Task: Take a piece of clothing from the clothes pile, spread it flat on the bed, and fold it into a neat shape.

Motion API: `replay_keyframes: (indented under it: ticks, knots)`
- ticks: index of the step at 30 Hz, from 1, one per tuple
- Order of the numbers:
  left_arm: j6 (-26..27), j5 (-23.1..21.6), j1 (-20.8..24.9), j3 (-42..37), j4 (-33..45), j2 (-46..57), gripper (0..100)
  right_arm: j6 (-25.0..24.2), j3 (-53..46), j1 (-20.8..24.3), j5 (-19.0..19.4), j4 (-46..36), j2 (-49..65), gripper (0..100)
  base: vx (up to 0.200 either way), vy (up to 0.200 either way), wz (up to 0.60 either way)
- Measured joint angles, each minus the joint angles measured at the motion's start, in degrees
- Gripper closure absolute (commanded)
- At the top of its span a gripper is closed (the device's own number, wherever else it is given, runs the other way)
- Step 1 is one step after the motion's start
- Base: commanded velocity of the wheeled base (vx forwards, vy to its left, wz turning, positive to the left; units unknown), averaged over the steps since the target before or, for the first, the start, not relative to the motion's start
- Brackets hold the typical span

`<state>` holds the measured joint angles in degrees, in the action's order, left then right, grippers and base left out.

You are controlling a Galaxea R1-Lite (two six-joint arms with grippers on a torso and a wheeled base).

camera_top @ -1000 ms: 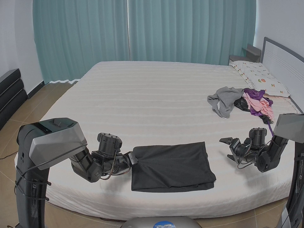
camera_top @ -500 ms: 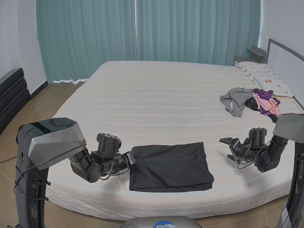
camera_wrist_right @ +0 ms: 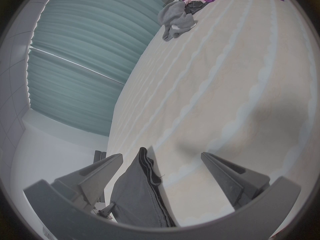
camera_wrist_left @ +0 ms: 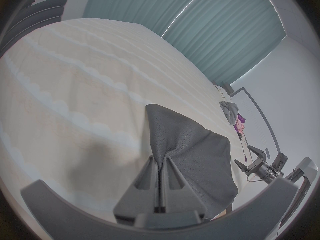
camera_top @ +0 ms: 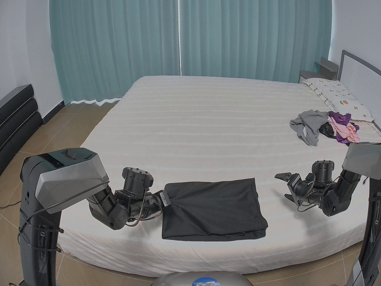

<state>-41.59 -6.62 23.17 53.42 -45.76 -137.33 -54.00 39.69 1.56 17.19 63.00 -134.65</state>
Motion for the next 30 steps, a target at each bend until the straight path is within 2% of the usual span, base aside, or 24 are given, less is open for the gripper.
replay_keyframes:
  ticks: [16,17,30]
  knots:
    - [-1.3,0.0,1.1,-0.6,0.4,0.3,100,0.1,-0.6,0.1,-0.1,1.3,-0.1,0,0.0,0.013,0.0]
    - [-1.7,0.0,1.2,-0.6,0.4,0.3,0,0.1,-0.7,0.1,-0.1,1.3,-0.1,0,0.0,0.0,0.0]
    - [-4.4,-0.1,1.5,-1.1,0.5,1.1,0,0.1,-1.9,0.2,0.0,1.3,0.1,0,0.0,0.0,0.0]
